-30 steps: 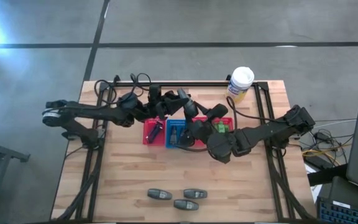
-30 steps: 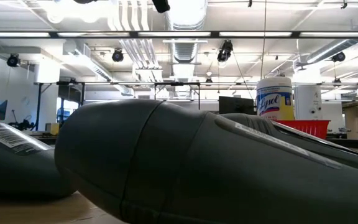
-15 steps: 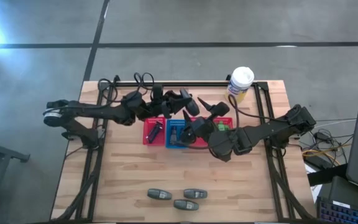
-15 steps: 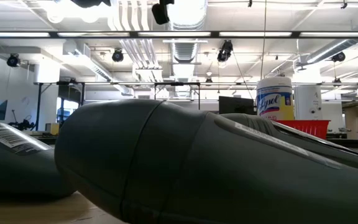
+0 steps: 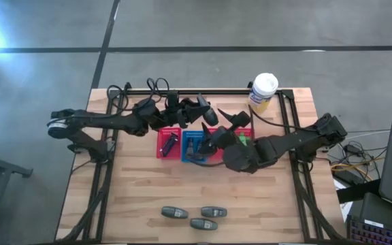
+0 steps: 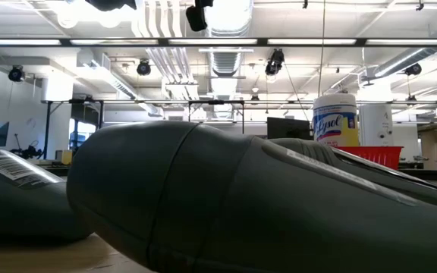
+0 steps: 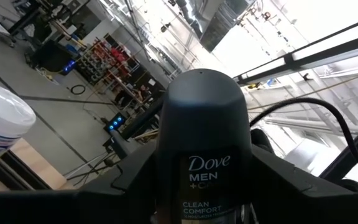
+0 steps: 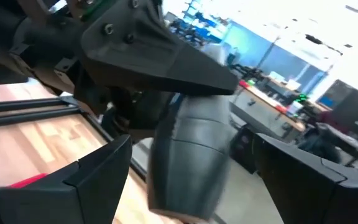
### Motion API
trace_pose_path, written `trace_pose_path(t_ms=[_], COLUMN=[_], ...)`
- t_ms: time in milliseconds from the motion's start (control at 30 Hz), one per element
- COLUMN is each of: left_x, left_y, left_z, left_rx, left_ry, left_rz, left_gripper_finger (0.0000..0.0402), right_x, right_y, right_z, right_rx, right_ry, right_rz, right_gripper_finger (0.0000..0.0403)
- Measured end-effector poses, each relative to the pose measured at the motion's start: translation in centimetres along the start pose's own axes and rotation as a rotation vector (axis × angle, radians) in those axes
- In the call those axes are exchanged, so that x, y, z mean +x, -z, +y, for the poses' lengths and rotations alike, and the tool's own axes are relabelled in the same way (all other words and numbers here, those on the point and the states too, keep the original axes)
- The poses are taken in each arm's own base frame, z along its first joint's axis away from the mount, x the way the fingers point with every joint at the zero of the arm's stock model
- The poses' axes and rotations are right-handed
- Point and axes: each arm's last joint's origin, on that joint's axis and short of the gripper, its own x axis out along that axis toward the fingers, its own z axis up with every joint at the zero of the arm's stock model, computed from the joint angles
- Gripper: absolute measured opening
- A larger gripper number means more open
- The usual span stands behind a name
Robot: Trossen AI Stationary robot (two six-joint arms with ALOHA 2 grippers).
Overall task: Pick & Place Travel size toiletries
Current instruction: Put the gray deodorant into the middle red bin
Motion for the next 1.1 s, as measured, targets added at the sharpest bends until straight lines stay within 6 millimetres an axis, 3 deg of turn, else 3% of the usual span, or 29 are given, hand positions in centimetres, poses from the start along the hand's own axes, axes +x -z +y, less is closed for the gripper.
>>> trace_pose_path(t_ms=[200,700,800,1100], left_x=[0.0,-0.2,-0.2,-0.2], left_y=[0.1,0.4,0.4,0.4], left_z=[0.0,0.4,0.5,0.4], left_rx=[0.0,0.006,0.008,0.013], left_ry=[-0.002,-0.026,-0.03,-0.019], left_rz=[0.011,0.024,0.025,0.025], left_gripper_finger=[0.0209,0.0209,0.0209,0.0209], right_x=[1.2,2.0,2.1,2.1], right_y=[0.1,0.2,0.4,0.7], right_z=[-0.2,-0.5,-0.5,-0.5], right_rx=[0.034,0.062,0.076,0.075], right_ry=[-0.051,-0.053,-0.052,-0.052], right_rz=[0.014,0.026,0.035,0.051], right_gripper_finger=[0.0311,0.0208,0.0217,0.0304])
